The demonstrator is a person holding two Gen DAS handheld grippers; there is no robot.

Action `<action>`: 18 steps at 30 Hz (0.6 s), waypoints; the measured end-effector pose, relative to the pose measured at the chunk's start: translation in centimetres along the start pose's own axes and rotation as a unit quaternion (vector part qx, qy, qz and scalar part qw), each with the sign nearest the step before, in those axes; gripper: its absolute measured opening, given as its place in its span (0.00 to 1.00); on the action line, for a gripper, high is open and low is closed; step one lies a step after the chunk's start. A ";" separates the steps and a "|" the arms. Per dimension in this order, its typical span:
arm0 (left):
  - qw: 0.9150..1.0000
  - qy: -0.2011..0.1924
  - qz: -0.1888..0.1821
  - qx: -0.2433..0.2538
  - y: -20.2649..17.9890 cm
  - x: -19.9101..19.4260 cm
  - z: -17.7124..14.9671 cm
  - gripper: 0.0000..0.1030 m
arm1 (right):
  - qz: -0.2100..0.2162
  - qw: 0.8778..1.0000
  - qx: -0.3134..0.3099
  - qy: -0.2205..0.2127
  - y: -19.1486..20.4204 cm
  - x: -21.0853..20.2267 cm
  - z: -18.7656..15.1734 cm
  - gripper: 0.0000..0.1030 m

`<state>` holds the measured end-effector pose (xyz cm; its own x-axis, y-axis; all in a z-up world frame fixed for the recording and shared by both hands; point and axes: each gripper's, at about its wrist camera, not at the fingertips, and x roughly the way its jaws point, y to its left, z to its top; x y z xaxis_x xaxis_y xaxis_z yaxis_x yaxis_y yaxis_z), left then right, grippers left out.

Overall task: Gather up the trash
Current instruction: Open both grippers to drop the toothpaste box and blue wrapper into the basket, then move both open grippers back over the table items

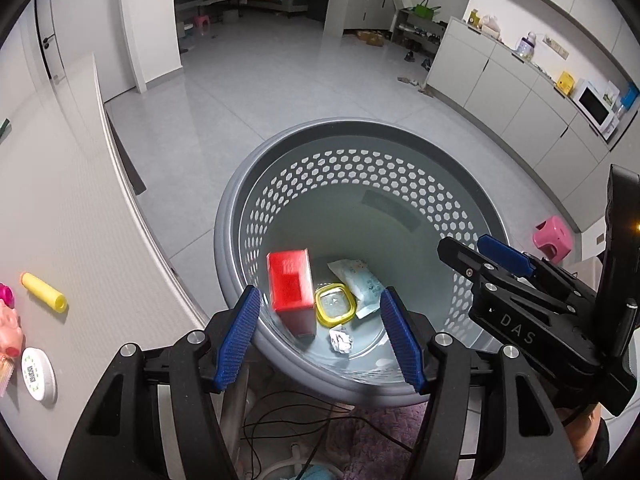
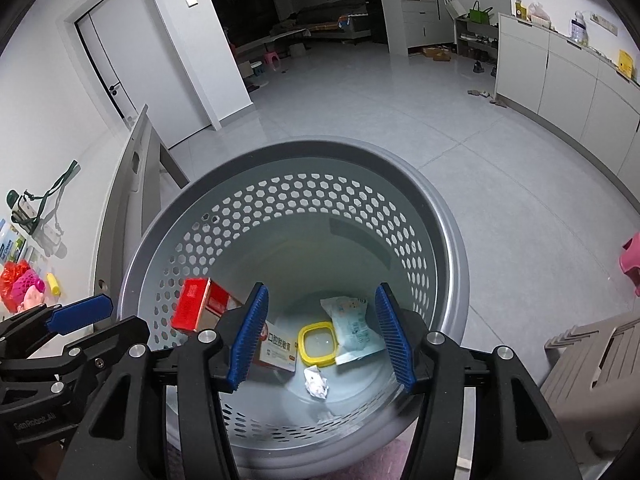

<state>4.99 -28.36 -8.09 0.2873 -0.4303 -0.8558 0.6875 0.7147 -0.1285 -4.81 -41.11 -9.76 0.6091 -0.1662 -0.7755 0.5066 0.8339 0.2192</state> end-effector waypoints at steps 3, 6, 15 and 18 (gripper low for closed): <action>1.000 -0.003 0.001 -0.001 0.1 -0.2 -0.2 0.60 | -0.002 1.000 -0.001 0.000 0.2 -0.2 0.0 0.52; 1.000 -0.006 0.002 -0.003 0.4 -0.5 -0.4 0.60 | -0.005 1.000 -0.002 -0.002 0.4 -0.5 0.0 0.52; 1.000 -0.020 0.009 -0.010 1.4 -1.8 -1.0 0.60 | -0.002 1.000 -0.010 -0.011 1.2 -1.7 0.1 0.52; 1.000 -0.026 0.012 -0.014 1.9 -2.5 -1.3 0.60 | 0.002 1.000 -0.016 -0.016 1.9 -2.3 0.1 0.52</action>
<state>4.75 -25.20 -6.79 0.3382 -0.4393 -0.8323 0.6614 0.7401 -0.1218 -5.21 -39.23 -7.51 0.6297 -0.1791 -0.7559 0.4847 0.8510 0.2021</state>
